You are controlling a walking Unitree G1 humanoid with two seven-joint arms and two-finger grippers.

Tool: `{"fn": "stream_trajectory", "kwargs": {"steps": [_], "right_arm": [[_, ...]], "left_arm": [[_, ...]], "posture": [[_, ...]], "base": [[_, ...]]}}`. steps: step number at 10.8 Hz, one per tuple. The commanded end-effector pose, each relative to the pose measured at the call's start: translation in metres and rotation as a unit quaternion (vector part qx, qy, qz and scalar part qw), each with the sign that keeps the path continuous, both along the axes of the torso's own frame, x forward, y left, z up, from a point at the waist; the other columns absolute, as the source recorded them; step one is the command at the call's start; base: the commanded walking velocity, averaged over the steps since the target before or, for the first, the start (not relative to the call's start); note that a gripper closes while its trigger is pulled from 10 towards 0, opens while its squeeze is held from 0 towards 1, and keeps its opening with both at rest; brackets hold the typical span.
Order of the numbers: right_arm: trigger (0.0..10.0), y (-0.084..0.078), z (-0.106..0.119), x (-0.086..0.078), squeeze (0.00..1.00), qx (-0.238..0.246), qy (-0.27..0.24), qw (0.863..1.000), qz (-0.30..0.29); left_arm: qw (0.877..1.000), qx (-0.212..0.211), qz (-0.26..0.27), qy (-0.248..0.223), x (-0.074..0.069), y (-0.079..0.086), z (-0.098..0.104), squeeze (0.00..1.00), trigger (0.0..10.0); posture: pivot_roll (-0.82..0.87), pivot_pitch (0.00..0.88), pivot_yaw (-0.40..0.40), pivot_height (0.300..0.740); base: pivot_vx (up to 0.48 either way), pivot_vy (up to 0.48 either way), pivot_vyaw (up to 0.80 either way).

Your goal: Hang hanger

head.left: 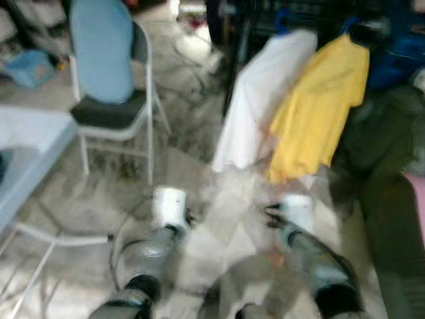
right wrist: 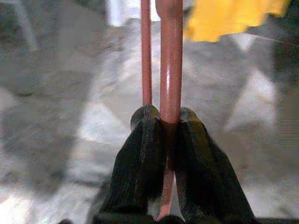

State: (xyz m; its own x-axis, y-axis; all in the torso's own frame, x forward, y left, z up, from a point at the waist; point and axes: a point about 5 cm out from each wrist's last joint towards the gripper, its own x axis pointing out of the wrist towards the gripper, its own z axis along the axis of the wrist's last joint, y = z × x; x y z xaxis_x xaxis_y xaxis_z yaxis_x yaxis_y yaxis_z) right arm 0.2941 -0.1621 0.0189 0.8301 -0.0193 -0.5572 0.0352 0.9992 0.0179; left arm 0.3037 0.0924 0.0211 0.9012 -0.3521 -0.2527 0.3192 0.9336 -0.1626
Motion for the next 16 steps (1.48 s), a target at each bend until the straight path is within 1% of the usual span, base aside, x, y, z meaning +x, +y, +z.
{"fn": "stream_trajectory", "kwargs": {"steps": [1,4,6,7,8,9,10,11,14,16], "right_arm": [[10.0,0.013,0.000,0.000,0.00,0.013,0.000,1.000,0.016],[10.0,0.017,-0.007,-0.007,0.00,0.016,0.011,1.000,0.020],[10.0,0.020,-0.008,-0.009,0.00,0.018,0.013,1.000,0.020],[10.0,0.019,-0.009,-0.008,0.00,0.014,0.013,1.000,0.010],[10.0,0.014,-0.010,-0.008,0.00,0.014,0.019,1.000,-0.008],[10.0,0.013,-0.012,-0.009,0.00,0.014,0.022,1.000,-0.009],[10.0,0.014,-0.013,-0.009,0.00,0.015,0.023,1.000,-0.006],[10.0,0.018,-0.012,-0.008,0.00,0.015,0.024,1.000,0.000],[10.0,0.021,-0.012,-0.007,0.00,0.012,0.023,1.000,0.004],[10.0,0.019,-0.013,-0.007,0.00,0.009,0.022,1.000,0.001]], "left_arm": [[1.000,0.011,0.010,0.010,-0.002,0.013,-0.005,0.00,10.0],[1.000,0.012,0.007,0.019,-0.005,0.012,-0.008,0.00,10.0],[1.000,0.017,-0.001,0.020,-0.006,0.011,-0.009,0.00,10.0],[1.000,0.020,-0.002,0.023,-0.006,0.010,-0.010,0.00,10.0],[0.999,0.028,-0.005,0.030,-0.007,0.007,-0.011,0.00,10.0],[0.999,0.003,-0.010,0.037,-0.009,0.006,-0.013,0.00,10.0],[0.999,-0.004,-0.011,0.033,-0.010,0.007,-0.013,0.00,10.0],[0.999,-0.014,-0.014,0.034,-0.011,0.006,-0.013,0.00,10.0],[0.999,-0.019,-0.021,0.033,-0.010,0.003,-0.012,0.00,10.0],[0.999,-0.022,-0.028,0.034,-0.011,0.002,-0.012,0.00,10.0]], "posture": [[-0.19,0.121,0.010,0.740],[-0.19,0.122,0.020,0.740],[-0.19,0.117,0.028,0.740],[-0.19,0.115,0.032,0.740],[-0.18,0.113,0.035,0.740],[-0.18,0.109,0.036,0.740],[-0.18,0.107,0.036,0.740],[-0.18,0.102,0.035,0.740],[-0.18,0.098,0.033,0.740],[-0.19,0.096,0.036,0.740]], "base": [[0.401,0.262,0.00],[0.383,0.288,0.00],[0.336,0.343,0.00],[0.000,0.000,0.00],[0.000,0.000,0.00],[0.000,0.000,0.00],[0.000,0.000,0.00],[0.315,0.000,0.00],[0.409,0.000,0.00],[0.437,0.000,0.00]]}}
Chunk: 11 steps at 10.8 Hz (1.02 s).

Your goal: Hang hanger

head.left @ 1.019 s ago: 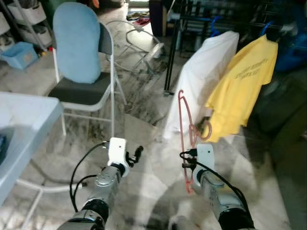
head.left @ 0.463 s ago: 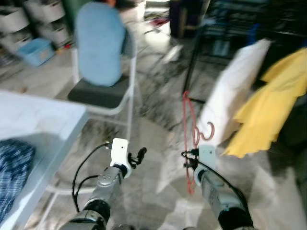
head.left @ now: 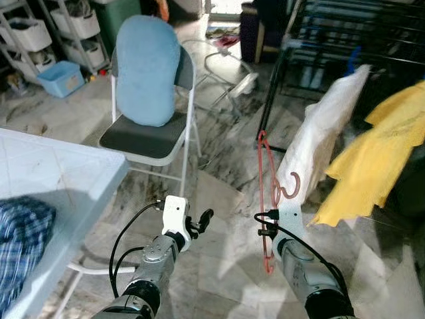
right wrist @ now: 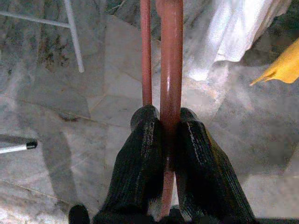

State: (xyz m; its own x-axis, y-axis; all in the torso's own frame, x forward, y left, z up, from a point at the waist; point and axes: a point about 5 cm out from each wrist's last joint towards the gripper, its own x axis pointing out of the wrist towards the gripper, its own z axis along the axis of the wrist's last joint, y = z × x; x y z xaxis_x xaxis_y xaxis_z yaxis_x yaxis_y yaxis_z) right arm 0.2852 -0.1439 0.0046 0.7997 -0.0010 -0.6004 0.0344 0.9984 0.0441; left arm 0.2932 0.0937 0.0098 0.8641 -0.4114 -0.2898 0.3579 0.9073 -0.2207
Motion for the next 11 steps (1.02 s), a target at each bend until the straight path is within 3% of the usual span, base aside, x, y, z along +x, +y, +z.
{"fn": "stream_trajectory", "kwargs": {"steps": [1,9,11], "right_arm": [[10.0,0.0003,0.0016,0.0020,0.00,-0.006,-0.004,1.000,-0.002],[10.0,-0.0050,0.0045,0.0050,0.00,-0.018,-0.017,1.000,-0.010],[10.0,-0.0089,0.0054,0.0069,0.00,-0.018,-0.018,1.000,-0.018]], "left_arm": [[1.000,-0.002,-0.003,0.005,-0.0003,-0.0001,-0.0007,0.00,10.0],[1.000,-0.004,-0.014,0.009,-0.0022,-0.0058,-0.0020,0.00,10.0],[1.000,-0.004,-0.016,0.010,-0.0025,-0.0061,-0.0022,0.00,10.0]], "posture": [[-0.19,0.096,0.036,0.740],[-0.20,0.098,0.036,0.740],[-0.19,0.099,0.035,0.740]], "base": [[0.454,0.000,0.00],[0.440,0.000,0.00],[0.407,0.253,0.00]]}}
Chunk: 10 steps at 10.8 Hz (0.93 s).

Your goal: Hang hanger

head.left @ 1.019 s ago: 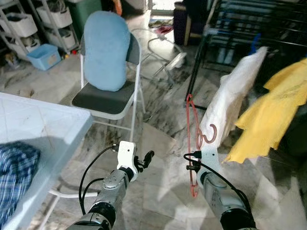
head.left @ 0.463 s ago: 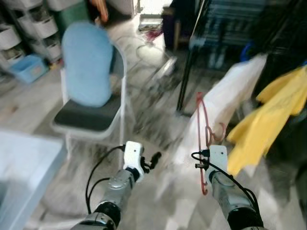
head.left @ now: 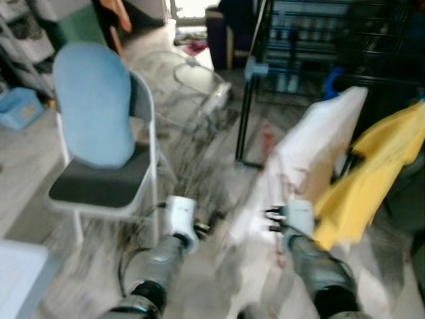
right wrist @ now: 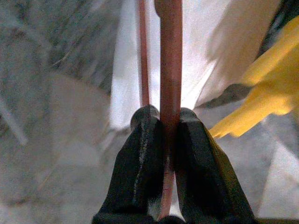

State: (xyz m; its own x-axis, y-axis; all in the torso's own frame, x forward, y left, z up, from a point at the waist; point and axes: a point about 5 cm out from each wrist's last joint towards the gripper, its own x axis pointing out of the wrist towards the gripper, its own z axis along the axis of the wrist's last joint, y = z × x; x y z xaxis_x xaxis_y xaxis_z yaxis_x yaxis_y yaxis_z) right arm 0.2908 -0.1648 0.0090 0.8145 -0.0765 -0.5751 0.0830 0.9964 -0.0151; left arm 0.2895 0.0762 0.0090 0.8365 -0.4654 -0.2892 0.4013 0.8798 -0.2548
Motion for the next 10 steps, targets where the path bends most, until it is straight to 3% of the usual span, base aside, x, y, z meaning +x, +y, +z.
{"fn": "stream_trajectory", "kwargs": {"steps": [1,3,7,10], "right_arm": [[10.0,0.011,0.002,0.003,0.00,0.013,-0.004,1.000,0.005],[10.0,0.002,0.006,0.009,0.00,-0.014,-0.012,1.000,-0.025],[10.0,0.004,0.018,0.018,0.00,-0.029,-0.037,0.999,-0.019],[10.0,-0.010,0.032,0.019,0.00,-0.054,-0.082,0.993,-0.060]], "left_arm": [[1.000,0.012,0.010,0.002,0.001,0.011,-0.001,0.00,10.0],[1.000,0.013,0.010,0.002,0.001,0.011,-0.001,0.00,10.0],[1.000,0.011,0.007,0.011,0.000,0.009,-0.003,0.00,10.0],[1.000,0.006,-0.003,0.025,-0.003,0.007,-0.006,0.00,10.0]], "posture": [[-0.19,0.099,0.035,0.740],[-0.19,0.099,0.035,0.740],[-0.19,0.104,0.033,0.740],[-0.19,0.108,0.031,0.740]], "base": [[0.405,0.259,0.00],[0.403,0.261,0.00],[0.000,0.000,0.00],[0.000,0.000,0.00]]}}
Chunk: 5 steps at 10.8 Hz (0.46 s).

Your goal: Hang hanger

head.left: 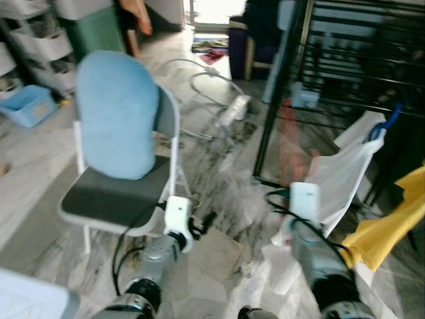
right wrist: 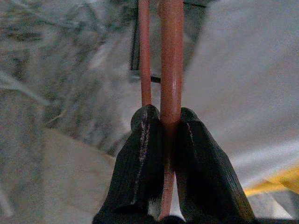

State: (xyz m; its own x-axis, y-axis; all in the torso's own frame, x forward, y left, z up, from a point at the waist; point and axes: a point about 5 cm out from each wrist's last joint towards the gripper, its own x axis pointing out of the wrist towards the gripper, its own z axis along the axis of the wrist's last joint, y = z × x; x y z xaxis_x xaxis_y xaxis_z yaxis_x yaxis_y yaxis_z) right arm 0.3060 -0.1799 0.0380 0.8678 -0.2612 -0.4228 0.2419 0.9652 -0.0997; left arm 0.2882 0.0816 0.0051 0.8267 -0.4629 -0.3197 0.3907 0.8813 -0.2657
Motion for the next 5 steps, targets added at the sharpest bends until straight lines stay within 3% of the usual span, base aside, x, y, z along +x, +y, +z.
{"fn": "stream_trajectory", "kwargs": {"steps": [1,2,5], "right_arm": [[10.0,-0.011,0.006,-0.001,0.00,-0.016,-0.020,0.999,-0.029],[10.0,-0.021,0.014,-0.001,0.00,-0.022,-0.041,0.997,-0.055],[10.0,-0.036,0.030,0.010,0.00,-0.014,-0.044,0.997,-0.055]], "left_arm": [[1.000,0.002,-0.006,0.008,-0.003,0.001,-0.003,0.00,10.0],[1.000,0.003,-0.008,0.005,-0.003,0.002,-0.003,0.00,10.0],[1.000,-0.008,-0.026,-0.002,-0.004,-0.001,-0.002,0.00,10.0]], "posture": [[-0.19,0.117,0.033,0.740],[-0.19,0.121,0.034,0.740],[-0.20,0.140,0.040,0.740]], "base": [[0.000,0.000,0.00],[0.000,0.000,0.00],[0.000,0.000,0.00]]}}
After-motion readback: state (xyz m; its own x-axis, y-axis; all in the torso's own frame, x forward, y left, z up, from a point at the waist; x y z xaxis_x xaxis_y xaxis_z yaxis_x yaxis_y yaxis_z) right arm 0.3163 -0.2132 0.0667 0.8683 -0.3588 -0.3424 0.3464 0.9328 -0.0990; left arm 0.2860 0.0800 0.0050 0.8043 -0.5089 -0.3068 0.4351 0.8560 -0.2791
